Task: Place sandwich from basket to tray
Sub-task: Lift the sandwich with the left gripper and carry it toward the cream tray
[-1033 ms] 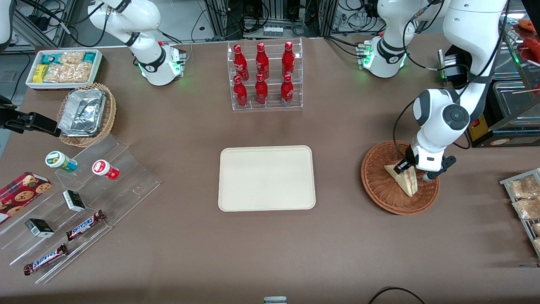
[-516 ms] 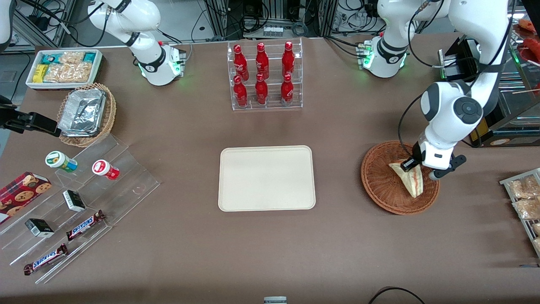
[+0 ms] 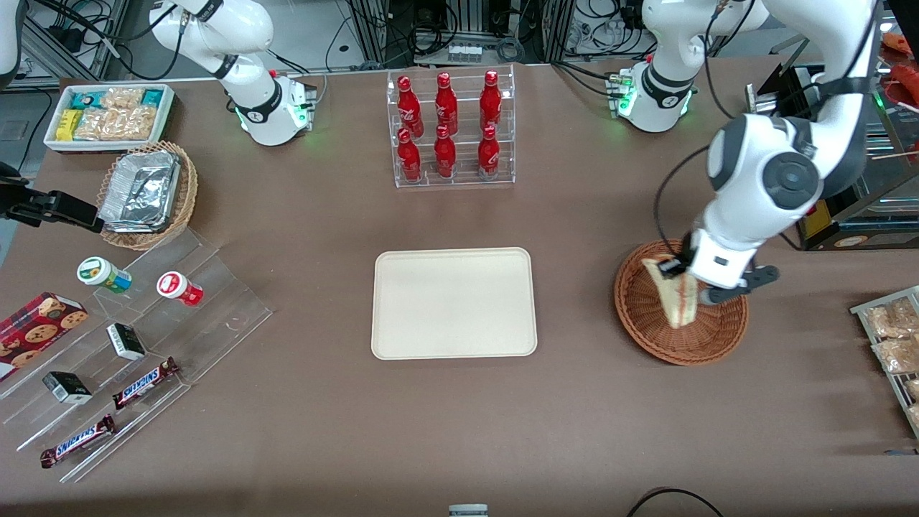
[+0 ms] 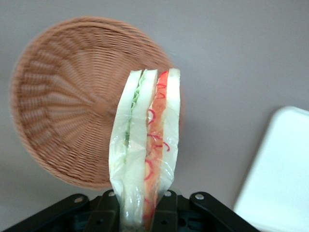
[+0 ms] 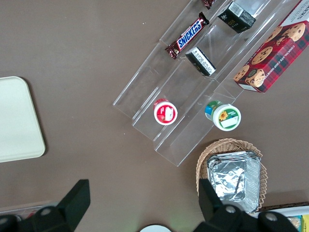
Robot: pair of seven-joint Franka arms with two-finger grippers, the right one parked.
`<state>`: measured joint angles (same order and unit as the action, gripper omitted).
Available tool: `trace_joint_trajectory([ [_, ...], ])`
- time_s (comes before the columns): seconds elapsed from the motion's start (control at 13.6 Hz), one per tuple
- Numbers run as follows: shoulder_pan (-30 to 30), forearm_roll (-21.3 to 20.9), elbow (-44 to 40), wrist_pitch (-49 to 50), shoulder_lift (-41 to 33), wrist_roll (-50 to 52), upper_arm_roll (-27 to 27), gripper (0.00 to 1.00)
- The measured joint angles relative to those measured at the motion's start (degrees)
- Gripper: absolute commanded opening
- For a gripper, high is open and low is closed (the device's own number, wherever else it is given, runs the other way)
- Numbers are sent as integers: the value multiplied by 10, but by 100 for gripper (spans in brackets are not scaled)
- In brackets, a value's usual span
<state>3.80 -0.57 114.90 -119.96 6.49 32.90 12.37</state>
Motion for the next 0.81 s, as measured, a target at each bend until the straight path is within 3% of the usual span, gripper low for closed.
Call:
trace_joint_trajectory([
  [0.37,89,-2,-54,5,49,15,29,0],
  [0.81,183,-53,-152,3,166,81,30,0],
])
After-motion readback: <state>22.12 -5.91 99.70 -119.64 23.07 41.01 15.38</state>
